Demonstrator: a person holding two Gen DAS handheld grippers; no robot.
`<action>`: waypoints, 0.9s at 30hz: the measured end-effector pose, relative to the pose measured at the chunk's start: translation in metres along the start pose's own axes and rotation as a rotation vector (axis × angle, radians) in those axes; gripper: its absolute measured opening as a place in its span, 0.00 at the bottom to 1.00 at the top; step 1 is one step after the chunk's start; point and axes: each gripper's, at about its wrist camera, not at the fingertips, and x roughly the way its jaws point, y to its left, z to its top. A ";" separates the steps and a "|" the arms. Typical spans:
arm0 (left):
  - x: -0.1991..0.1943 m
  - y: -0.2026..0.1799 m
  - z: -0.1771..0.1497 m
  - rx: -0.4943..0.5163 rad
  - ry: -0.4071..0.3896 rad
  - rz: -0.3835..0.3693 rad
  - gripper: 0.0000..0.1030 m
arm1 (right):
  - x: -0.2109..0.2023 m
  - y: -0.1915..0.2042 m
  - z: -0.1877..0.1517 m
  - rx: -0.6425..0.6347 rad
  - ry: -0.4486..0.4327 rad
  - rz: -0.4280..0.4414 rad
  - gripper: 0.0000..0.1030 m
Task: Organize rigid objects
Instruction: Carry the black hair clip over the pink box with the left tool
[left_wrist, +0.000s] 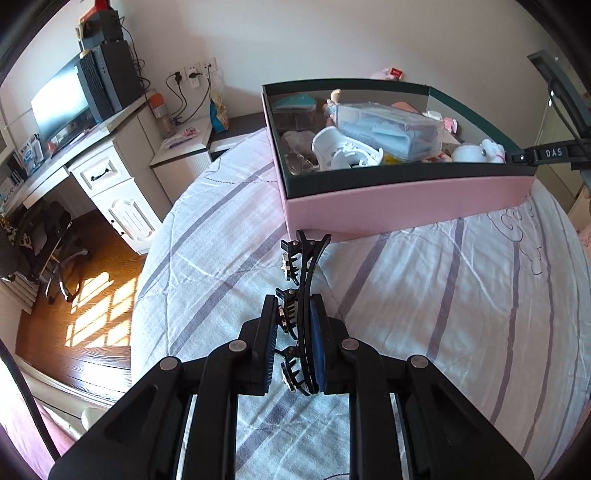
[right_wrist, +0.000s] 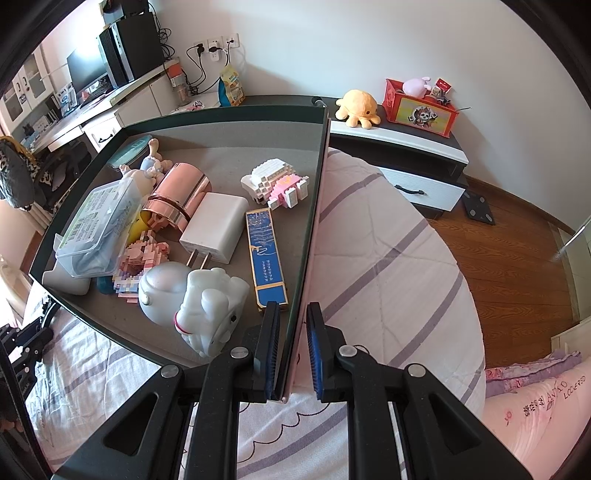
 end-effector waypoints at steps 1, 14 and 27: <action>-0.003 0.002 0.001 -0.003 -0.004 -0.004 0.16 | 0.000 -0.001 0.000 -0.001 0.000 0.001 0.14; -0.031 0.021 0.028 -0.032 -0.082 0.034 0.16 | -0.002 0.000 0.000 -0.004 -0.003 0.014 0.14; -0.047 0.003 0.056 0.008 -0.141 0.029 0.16 | -0.005 0.002 -0.001 -0.016 -0.007 0.019 0.14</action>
